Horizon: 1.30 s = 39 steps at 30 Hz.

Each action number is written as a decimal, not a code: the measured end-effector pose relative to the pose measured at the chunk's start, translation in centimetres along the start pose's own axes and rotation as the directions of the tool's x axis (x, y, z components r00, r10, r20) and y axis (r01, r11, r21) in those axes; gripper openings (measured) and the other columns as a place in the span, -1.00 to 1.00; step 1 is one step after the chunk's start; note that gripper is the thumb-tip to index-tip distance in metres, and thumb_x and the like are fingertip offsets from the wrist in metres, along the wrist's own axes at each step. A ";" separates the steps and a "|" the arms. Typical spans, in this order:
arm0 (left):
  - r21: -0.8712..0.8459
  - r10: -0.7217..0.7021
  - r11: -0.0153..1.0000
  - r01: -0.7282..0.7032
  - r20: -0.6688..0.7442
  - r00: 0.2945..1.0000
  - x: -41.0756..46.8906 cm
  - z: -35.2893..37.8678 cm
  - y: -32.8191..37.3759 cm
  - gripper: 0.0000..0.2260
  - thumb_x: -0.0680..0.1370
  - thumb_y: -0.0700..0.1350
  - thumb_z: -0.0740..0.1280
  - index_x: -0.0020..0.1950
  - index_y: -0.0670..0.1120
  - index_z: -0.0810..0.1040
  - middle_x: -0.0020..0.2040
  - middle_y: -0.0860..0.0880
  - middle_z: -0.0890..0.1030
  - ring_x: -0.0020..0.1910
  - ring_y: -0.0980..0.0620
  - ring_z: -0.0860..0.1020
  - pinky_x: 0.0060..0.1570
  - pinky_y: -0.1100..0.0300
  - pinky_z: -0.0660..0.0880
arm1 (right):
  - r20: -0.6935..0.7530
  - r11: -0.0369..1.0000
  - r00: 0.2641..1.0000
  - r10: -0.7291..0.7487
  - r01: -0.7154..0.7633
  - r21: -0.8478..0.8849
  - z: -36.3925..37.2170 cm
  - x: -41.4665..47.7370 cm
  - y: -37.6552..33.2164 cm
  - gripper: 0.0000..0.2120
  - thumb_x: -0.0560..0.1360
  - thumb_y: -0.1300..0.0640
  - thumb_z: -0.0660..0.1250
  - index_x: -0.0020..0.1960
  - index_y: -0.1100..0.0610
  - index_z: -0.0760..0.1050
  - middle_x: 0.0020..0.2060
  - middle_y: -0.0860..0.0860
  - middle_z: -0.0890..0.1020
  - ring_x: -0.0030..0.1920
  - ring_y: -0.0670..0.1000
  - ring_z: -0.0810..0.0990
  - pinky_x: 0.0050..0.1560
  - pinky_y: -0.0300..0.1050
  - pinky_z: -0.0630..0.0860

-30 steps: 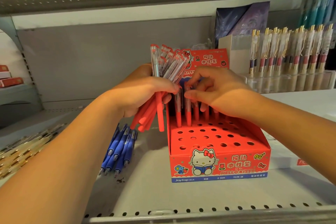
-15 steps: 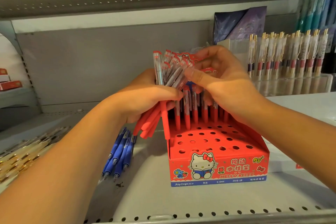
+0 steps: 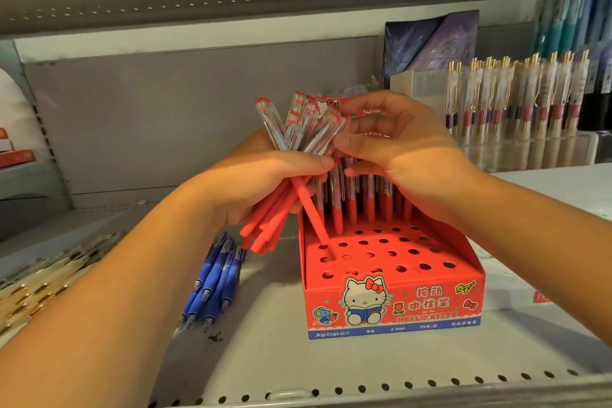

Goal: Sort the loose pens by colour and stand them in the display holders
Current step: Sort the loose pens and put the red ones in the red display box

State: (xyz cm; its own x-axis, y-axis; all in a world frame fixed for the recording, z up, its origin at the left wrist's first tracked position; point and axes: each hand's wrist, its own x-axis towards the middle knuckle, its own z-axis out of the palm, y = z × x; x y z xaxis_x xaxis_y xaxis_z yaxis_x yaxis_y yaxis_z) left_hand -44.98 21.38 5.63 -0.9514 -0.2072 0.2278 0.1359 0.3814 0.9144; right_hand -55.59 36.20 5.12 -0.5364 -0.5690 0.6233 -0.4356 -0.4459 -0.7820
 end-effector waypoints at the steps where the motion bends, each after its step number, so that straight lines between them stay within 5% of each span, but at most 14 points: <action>1: -0.006 0.000 1.000 0.000 -0.001 1.000 0.0 0.0 0.0 -0.86 0.35 -0.03 0.44 -0.27 -0.08 0.59 -0.38 -0.06 0.53 -0.47 0.03 0.47 -0.46 0.27 0.43 | -0.005 1.000 1.000 -0.002 0.002 -0.004 0.0 0.0 0.0 -0.71 0.40 0.41 0.45 0.01 0.11 0.53 -0.19 0.12 0.60 -0.25 0.00 0.65 -0.29 -0.14 0.64; 4: -0.031 0.034 0.999 -0.034 -0.007 0.999 0.2 0.1 0.0 -0.94 0.36 -0.03 0.45 -0.29 0.01 0.66 -0.32 0.01 0.60 -0.39 0.08 0.54 -0.34 0.21 0.47 | -0.032 0.999 0.999 0.011 -0.009 0.040 0.1 0.1 0.1 -0.67 0.40 0.48 0.42 0.02 0.12 0.51 -0.21 0.09 0.60 -0.24 0.01 0.66 -0.24 -0.12 0.65; 12: -0.015 0.012 1.000 -0.013 -0.093 0.996 0.1 -0.4 0.3 -0.85 0.30 0.02 0.44 -0.38 -0.04 0.67 -0.39 -0.03 0.60 -0.49 0.05 0.52 -0.47 0.26 0.48 | -0.083 0.950 0.993 0.078 -0.049 0.307 -0.4 0.8 -0.1 -0.72 0.44 0.53 0.29 -0.02 0.19 0.49 -0.24 0.12 0.63 -0.18 0.08 0.67 0.03 -0.01 0.64; 19: -0.016 -0.041 0.999 0.041 -0.018 0.999 -0.2 -0.8 0.3 -0.88 0.33 -0.11 0.39 -0.34 -0.15 0.60 -0.43 -0.13 0.51 -0.57 0.00 0.43 -0.56 0.30 0.39 | -0.188 0.910 0.972 0.144 -0.056 0.410 -1.8 1.8 -0.9 -0.77 0.53 0.47 0.22 0.04 0.18 0.48 -0.21 0.12 0.60 -0.25 0.08 0.65 -0.23 -0.02 0.66; 23: 0.017 -0.101 0.995 0.100 0.068 0.993 -0.6 -0.9 0.4 -0.82 0.43 -0.23 0.29 -0.35 -0.16 0.62 -0.44 -0.12 0.50 -0.61 0.07 0.43 -0.61 0.39 0.35 | -0.291 0.978 0.954 0.067 -0.005 0.207 -2.4 2.2 -1.3 -0.79 0.55 0.44 0.25 0.08 0.20 0.50 -0.22 0.07 0.58 -0.23 0.05 0.63 -0.19 0.00 0.68; 29: -0.037 -0.112 0.993 0.113 0.027 0.993 -0.5 -0.6 0.0 -0.62 0.55 -0.31 0.17 -0.39 -0.13 0.62 -0.43 -0.11 0.50 -0.58 0.05 0.46 -0.61 0.32 0.42 | -0.100 0.940 0.994 -0.047 0.010 -0.340 -1.5 1.7 -0.3 -0.68 0.51 0.48 0.28 -0.06 0.06 0.51 -0.21 -0.02 0.51 -0.18 0.10 0.61 -0.25 0.15 0.66; 35: -0.052 -0.072 0.996 0.069 -0.053 0.996 0.0 -0.3 -0.1 -0.70 0.47 -0.23 0.27 -0.41 -0.05 0.66 -0.43 -0.05 0.53 -0.42 0.04 0.46 -0.45 0.29 0.44 | 0.016 0.885 0.999 -0.030 0.034 -0.464 -1.8 1.8 0.8 -0.57 0.50 0.50 0.24 -0.15 -0.07 0.48 -0.24 -0.05 0.50 -0.22 0.03 0.58 -0.18 0.23 0.65; 39: -0.095 0.023 0.995 -0.036 -0.131 0.991 0.0 -0.2 -0.1 -0.87 0.28 -0.19 0.32 -0.39 -0.10 0.66 -0.44 -0.14 0.51 -0.51 0.00 0.46 -0.49 0.28 0.44 | 0.072 0.844 0.995 0.069 -0.020 -0.536 -2.2 1.9 1.2 -0.61 0.47 0.45 0.27 -0.16 -0.06 0.50 -0.28 -0.09 0.55 -0.26 0.04 0.64 -0.25 0.13 0.67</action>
State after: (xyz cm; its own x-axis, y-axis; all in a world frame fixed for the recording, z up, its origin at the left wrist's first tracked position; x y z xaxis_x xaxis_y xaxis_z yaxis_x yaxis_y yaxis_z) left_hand -44.94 21.14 5.62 -0.9034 -0.3148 0.2911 0.1957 0.3013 0.9332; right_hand -58.74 36.12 5.33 -0.5119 -0.6464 0.5658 -0.7447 0.0056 -0.6674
